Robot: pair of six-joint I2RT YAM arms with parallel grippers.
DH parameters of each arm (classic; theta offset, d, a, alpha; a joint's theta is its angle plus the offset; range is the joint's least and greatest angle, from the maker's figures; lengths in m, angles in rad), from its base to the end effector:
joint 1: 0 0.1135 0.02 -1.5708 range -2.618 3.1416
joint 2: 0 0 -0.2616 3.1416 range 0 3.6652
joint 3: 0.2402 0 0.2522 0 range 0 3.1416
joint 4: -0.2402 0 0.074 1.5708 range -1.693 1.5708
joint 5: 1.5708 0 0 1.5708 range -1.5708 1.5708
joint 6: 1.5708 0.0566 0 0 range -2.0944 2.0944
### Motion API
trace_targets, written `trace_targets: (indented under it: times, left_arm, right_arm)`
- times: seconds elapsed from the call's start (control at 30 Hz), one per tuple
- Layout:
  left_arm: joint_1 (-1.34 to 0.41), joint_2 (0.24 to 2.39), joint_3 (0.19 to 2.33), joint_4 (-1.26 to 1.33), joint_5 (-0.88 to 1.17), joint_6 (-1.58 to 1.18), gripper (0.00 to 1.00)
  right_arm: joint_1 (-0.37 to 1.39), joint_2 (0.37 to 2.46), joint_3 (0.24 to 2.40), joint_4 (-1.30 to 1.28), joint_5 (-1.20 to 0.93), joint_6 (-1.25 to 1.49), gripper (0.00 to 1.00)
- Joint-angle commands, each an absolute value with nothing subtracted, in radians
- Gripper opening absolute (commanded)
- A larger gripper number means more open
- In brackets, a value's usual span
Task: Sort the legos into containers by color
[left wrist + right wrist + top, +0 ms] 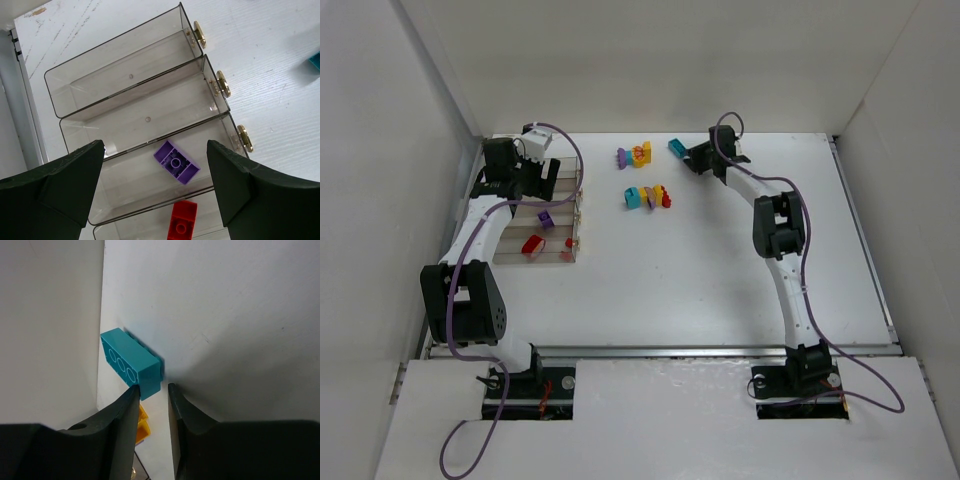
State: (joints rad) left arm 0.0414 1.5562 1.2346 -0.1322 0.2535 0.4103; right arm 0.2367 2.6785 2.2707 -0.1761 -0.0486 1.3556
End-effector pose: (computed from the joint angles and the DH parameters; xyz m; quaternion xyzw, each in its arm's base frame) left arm 0.3836 0.0017 0.2981 0.2201 0.8147 0.0132 0.5363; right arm 0.5939 0.1461 0.1163 0.4575 0.7523 0.3534 0.3159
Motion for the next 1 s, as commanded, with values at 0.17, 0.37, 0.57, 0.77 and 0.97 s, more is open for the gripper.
trace_targets:
  times: [0.17, 0.37, 0.57, 0.77, 0.97]
  left_arm:
    - [0.048, 1.519, 1.229, -0.109, 0.252, 0.399, 0.81]
    - [0.048, 1.509, 1.229, -0.109, 0.242, 0.399, 0.81]
    - [0.048, 1.509, 1.229, -0.109, 0.242, 0.399, 0.81]
    - [0.048, 1.5, 1.22, -0.109, 0.242, 0.399, 0.82]
    - [0.048, 1.5, 1.22, -0.109, 0.242, 0.399, 0.82]
  right_arm:
    - [0.245, 2.715, 2.301, -0.193, -0.029, 1.387, 0.21]
    - [0.245, 2.715, 2.279, -0.193, -0.029, 1.405, 0.14]
    - [0.245, 2.715, 2.27, -0.193, -0.029, 1.414, 0.14]
    - [0.245, 2.666, 2.197, -0.193, -0.029, 1.437, 0.13]
    - [0.245, 2.626, 2.128, -0.193, -0.019, 1.411, 0.16]
